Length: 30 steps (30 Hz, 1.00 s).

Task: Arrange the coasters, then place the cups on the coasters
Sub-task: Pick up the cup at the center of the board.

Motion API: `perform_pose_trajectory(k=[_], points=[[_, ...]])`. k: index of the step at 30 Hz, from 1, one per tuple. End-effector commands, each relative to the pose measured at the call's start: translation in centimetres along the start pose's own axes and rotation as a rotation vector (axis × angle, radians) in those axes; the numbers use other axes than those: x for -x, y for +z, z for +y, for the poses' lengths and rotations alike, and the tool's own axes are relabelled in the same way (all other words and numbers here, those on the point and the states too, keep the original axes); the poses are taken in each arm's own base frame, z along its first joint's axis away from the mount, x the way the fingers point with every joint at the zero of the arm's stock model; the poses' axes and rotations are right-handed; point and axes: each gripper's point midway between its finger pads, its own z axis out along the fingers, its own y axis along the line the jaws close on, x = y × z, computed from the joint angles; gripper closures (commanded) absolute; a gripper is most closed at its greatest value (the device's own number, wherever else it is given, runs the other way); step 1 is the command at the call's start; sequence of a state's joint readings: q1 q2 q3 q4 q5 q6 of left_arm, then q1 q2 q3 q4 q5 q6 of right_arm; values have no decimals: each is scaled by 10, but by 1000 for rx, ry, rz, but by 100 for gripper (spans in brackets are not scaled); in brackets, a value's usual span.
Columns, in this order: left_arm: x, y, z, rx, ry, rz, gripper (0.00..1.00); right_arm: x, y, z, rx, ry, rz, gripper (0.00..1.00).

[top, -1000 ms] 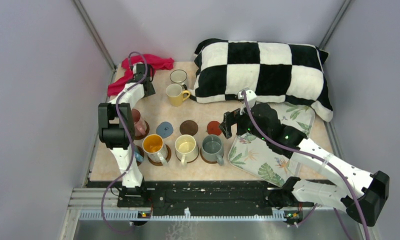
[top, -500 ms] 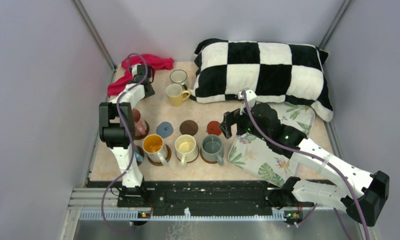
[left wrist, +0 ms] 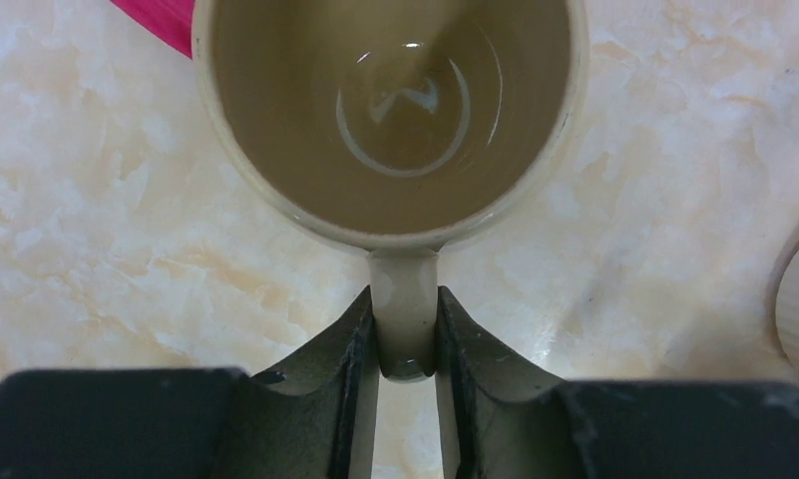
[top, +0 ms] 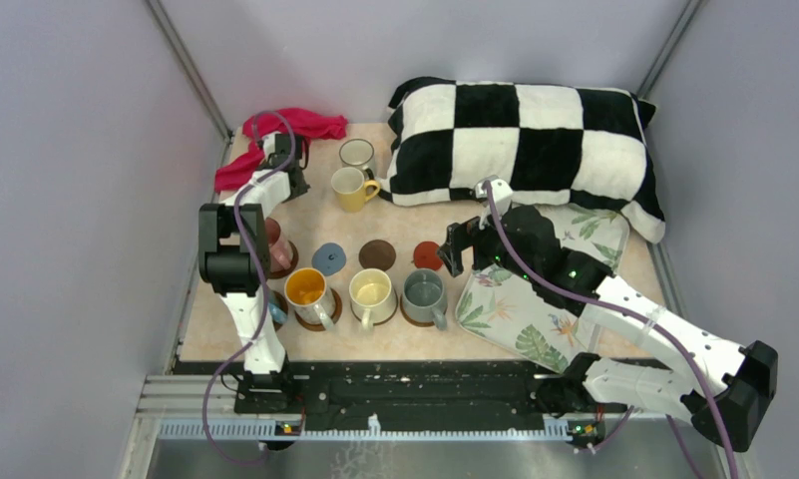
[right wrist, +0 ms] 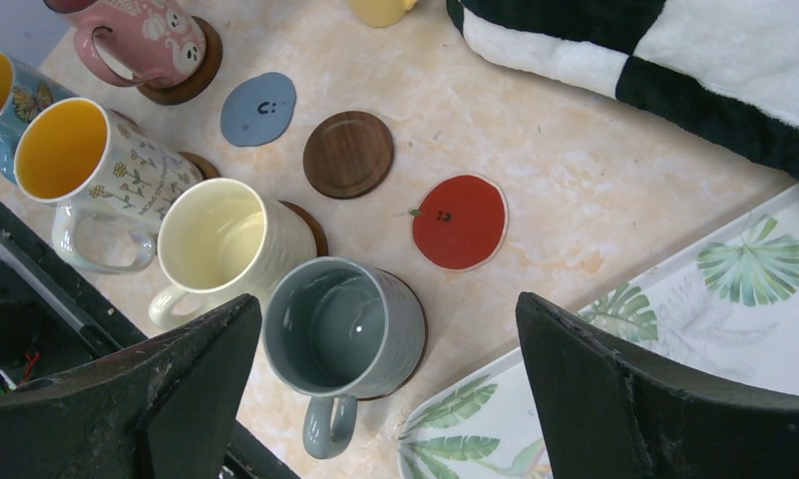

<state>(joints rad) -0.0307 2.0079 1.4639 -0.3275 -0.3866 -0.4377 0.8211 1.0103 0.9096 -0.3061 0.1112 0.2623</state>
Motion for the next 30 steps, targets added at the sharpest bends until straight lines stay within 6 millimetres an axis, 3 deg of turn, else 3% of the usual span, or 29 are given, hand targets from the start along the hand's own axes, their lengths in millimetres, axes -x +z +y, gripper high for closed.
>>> perform_pose_trajectory(k=[1,8,21,30], points=[[13,2,-2,-6,-30,-54,72,16,-3,-3,-11,7,-53,1],[33,-14,-5,-42,-26,-111,100,16,-2,-2,-8,7,-55,1],[71,-48,-11,-95,-2,-221,100,15,-1,-2,-7,7,-53,1],[82,-65,-14,-110,-9,-264,100,15,-1,-2,-7,7,-51,1]])
